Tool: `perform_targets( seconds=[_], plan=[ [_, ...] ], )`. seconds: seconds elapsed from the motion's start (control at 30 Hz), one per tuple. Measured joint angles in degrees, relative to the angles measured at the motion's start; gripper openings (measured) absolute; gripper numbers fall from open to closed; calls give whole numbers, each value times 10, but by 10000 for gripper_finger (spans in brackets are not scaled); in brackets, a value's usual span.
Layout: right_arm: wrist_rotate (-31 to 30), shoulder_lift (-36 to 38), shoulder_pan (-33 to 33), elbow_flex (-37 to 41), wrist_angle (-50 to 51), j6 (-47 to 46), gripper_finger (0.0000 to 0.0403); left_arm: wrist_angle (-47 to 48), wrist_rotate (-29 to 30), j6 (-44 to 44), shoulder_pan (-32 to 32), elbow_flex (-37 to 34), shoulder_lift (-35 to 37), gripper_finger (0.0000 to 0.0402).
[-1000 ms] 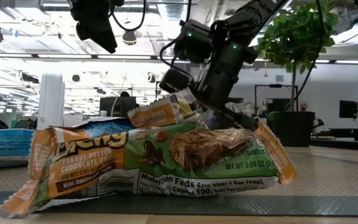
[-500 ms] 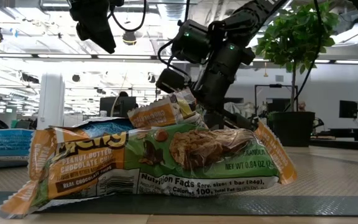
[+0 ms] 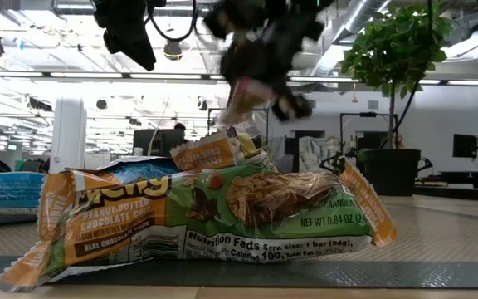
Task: Pick and place Granola Bars by type
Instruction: Put the red granola bar into the white bin
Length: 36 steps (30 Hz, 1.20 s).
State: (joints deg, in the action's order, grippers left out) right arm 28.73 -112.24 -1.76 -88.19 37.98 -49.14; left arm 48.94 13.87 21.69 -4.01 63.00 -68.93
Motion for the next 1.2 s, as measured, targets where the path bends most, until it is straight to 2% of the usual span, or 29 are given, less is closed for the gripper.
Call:
perform_targets(
  seconds=[0.13,0.27,0.43,0.57,0.8,0.97,1.07,1.2],
  plan=[
    [-23,62,13,-29,125,40,24,-9,0,1,0,0,0,109],
    [-98,152,42,-30,255,23,17,-34,-7,-10,0,0,-1,109],
    [-204,237,105,-30,431,-88,22,-134,-98,-139,0,0,-1,109],
    [-242,279,165,-27,506,-206,23,-241,-158,-198,0,0,-1,109],
    [-227,310,280,47,508,-377,18,-372,-160,-227,0,1,-1,109],
    [-171,310,343,112,454,-436,25,-377,-161,-226,0,1,-1,109],
    [-161,305,370,138,393,-454,30,-377,-161,-222,0,1,-1,109],
    [-154,303,399,164,361,-485,42,-377,-161,-212,0,1,-1,109]
  ],
)
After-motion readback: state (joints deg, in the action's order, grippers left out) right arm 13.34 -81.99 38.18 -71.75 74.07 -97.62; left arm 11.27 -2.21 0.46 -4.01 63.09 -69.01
